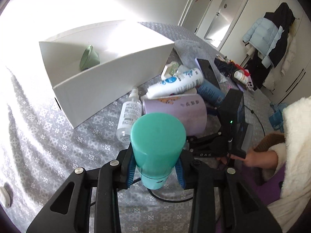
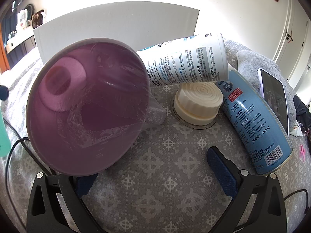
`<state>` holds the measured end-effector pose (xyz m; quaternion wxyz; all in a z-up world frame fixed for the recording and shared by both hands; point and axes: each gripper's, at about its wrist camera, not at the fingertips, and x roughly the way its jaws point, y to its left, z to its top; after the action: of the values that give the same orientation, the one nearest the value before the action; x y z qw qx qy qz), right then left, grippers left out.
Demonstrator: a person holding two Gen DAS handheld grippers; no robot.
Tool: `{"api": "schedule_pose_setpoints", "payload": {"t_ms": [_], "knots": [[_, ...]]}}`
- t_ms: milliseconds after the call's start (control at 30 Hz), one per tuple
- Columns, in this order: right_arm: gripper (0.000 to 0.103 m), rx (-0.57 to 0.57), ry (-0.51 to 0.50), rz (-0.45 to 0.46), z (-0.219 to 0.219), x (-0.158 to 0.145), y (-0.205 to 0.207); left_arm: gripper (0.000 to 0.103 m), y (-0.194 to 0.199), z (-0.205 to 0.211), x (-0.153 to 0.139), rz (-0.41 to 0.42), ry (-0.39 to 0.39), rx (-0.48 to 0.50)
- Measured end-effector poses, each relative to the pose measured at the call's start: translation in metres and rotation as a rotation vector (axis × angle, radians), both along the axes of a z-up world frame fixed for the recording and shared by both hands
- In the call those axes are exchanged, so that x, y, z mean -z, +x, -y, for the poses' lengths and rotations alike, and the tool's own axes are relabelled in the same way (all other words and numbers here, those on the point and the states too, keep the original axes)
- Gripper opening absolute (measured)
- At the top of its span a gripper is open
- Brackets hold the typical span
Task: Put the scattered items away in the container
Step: 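Lift the teal bottle with the left gripper and carry it over the box, then lower the teal bottle into the box and open the left gripper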
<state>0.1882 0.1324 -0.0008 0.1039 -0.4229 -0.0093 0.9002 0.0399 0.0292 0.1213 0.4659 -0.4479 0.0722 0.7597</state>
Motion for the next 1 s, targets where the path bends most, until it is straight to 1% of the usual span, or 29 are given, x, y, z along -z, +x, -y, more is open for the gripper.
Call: {"api": "schedule_pose_setpoints", "payload": {"t_ms": [33,100,167,233,300,367,433,467,567,633,667,767,833,1000], "knots": [[0.103,0.000,0.000,0.000,0.001,0.001,0.001,0.033,-0.007,-0.007,-0.008,-0.006,0.039,-0.015],[0.103,0.000,0.000,0.000,0.000,0.001,0.001,0.033,-0.040,-0.005,-0.026,-0.017,0.123,-0.049],[0.103,0.000,0.000,0.000,0.000,0.001,0.001,0.033,-0.056,-0.004,-0.042,-0.019,0.218,-0.087],[0.103,0.000,0.000,0.000,0.000,0.001,0.001,0.033,-0.075,-0.013,-0.054,-0.030,0.299,-0.142],[0.103,0.000,0.000,0.000,-0.001,0.000,0.000,0.033,-0.093,-0.020,-0.065,-0.070,0.345,-0.219],[0.103,0.000,0.000,0.000,-0.001,0.000,0.000,0.033,-0.113,-0.023,-0.069,-0.107,0.354,-0.325],[0.103,0.000,-0.001,0.000,-0.001,0.001,0.001,0.033,-0.133,-0.028,-0.067,-0.119,0.347,-0.417],[0.103,0.000,0.000,0.000,-0.002,0.000,0.000,0.033,-0.143,-0.031,-0.064,-0.123,0.324,-0.457],[0.103,0.000,0.000,0.000,-0.002,0.000,0.000,0.033,-0.163,-0.044,-0.043,-0.153,0.211,-0.526],[0.103,0.000,0.000,0.000,-0.002,0.000,0.000,0.033,-0.171,-0.047,-0.021,-0.143,0.148,-0.551],[0.103,0.000,0.000,0.000,-0.003,0.000,0.000,0.033,-0.171,-0.042,-0.008,-0.135,0.122,-0.562],[0.103,0.000,-0.001,0.000,-0.003,0.000,0.000,0.033,-0.170,-0.038,0.024,-0.097,0.061,-0.578],[0.103,0.000,-0.001,0.000,-0.003,0.000,0.000,0.033,-0.166,-0.033,0.029,-0.116,0.068,-0.594],[0.103,0.000,0.000,0.000,-0.003,0.003,0.002,0.033,-0.168,-0.025,0.028,-0.098,0.034,-0.586]]}}
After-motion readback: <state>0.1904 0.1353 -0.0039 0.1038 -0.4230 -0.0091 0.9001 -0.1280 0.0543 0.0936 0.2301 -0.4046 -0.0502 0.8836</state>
